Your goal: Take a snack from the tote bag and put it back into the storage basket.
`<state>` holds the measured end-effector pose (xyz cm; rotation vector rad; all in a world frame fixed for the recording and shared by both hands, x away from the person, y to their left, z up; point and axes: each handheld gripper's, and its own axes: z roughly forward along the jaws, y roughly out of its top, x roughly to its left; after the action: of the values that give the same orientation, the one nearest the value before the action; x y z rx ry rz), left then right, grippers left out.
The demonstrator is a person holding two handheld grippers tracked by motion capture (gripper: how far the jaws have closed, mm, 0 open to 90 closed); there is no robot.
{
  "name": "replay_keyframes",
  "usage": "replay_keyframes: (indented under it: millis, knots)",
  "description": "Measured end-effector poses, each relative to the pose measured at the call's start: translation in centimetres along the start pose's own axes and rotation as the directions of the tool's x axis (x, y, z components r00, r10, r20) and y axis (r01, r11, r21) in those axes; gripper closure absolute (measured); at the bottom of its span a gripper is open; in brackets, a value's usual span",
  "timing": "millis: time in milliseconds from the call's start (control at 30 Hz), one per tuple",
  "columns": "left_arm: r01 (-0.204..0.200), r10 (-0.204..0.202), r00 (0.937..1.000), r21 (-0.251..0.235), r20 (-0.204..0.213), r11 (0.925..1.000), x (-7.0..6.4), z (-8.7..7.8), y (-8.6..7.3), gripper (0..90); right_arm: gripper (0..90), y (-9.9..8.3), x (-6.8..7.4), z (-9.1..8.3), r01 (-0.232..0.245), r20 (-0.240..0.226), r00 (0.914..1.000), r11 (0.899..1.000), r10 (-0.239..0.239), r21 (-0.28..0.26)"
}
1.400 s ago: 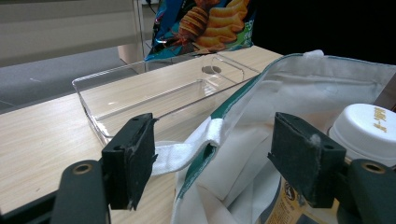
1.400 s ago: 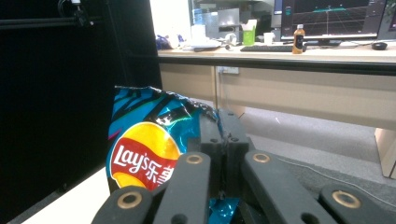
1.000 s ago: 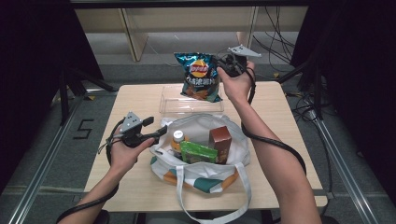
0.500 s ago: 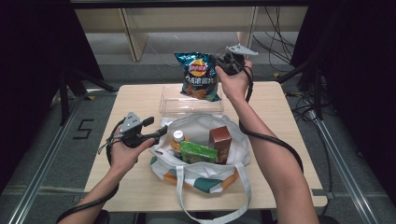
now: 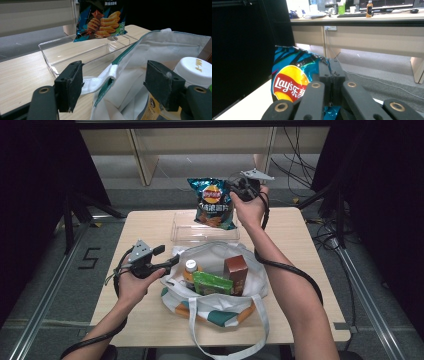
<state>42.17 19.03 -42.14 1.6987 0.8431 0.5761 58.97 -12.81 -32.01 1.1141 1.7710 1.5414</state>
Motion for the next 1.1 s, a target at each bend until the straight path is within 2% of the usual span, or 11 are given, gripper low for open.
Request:
replay_keyframes:
  millis: [167, 300, 433, 500, 533, 567, 733, 933, 1000, 1033, 1100]
  knots:
    - [0.002, -0.002, 1.0, 0.002, 0.0, 1.0, 0.0, 0.0, 0.0, 29.9, 90.0, -0.2, 0.1, 0.3, -0.011, 0.003, 0.9999, 1.0, 0.011, 0.015]
    - [0.004, -0.004, 1.0, 0.0, -0.002, 1.0, 0.0, 0.0, 0.0, 29.9, 90.0, -0.4, 0.0, 0.5, 0.008, 0.003, 1.0, 1.0, -0.008, 0.016]
    - [0.004, -0.004, 1.0, 0.002, 0.0, 1.0, 0.0, 0.0, 0.0, 29.9, 90.0, -0.5, 0.0, 0.6, -0.016, 0.004, 0.9999, 1.0, 0.016, 0.02]
    - [0.003, -0.003, 1.0, 0.002, 0.0, 1.0, 0.0, 0.0, 0.0, 29.9, 90.0, -0.5, -0.2, 0.8, 0.008, -0.001, 1.0, 1.0, -0.008, 0.015]
    - [0.0, 0.0, 1.0, 0.002, 0.0, 1.0, 0.0, 0.0, 0.0, 29.9, 90.0, -0.5, 0.0, 0.7, -0.019, 0.007, 0.9998, 1.0, 0.019, 0.021]
    - [-0.001, 0.001, 1.0, 0.001, 0.0, 1.0, 0.0, 0.0, 0.0, 29.9, 90.0, -0.5, -0.1, 0.8, -0.006, 0.005, 1.0, 1.0, 0.006, 0.019]
    - [0.001, -0.001, 1.0, 0.001, 0.001, 1.0, 0.0, 0.0, 0.0, 29.9, 90.0, -0.8, 0.0, 1.1, -0.036, 0.007, 0.9993, 0.999, 0.035, 0.03]
    - [0.0, 0.0, 1.0, 0.0, -0.001, 1.0, 0.0, 0.0, 0.0, 29.9, 90.0, -0.9, -0.2, 1.5, -0.021, 0.005, 0.9998, 0.999, 0.021, 0.028]
    - [0.003, -0.003, 1.0, 0.0, 0.0, 1.0, 0.0, 0.0, 0.0, 29.9, 90.0, -1.0, -0.1, 1.5, -0.043, 0.007, 0.999, 0.998, 0.043, 0.036]
    - [0.002, -0.002, 1.0, -0.001, 0.0, 1.0, 0.0, 0.0, 0.0, 29.8, 90.0, -1.0, -0.2, 1.6, -0.03, 0.006, 0.9995, 0.999, 0.029, 0.032]
    - [0.003, -0.003, 1.0, -0.002, -0.001, 1.0, 0.0, 0.0, 0.0, 29.8, 90.0, -1.1, -0.2, 1.7, -0.041, 0.008, 0.9992, 0.999, 0.04, 0.036]
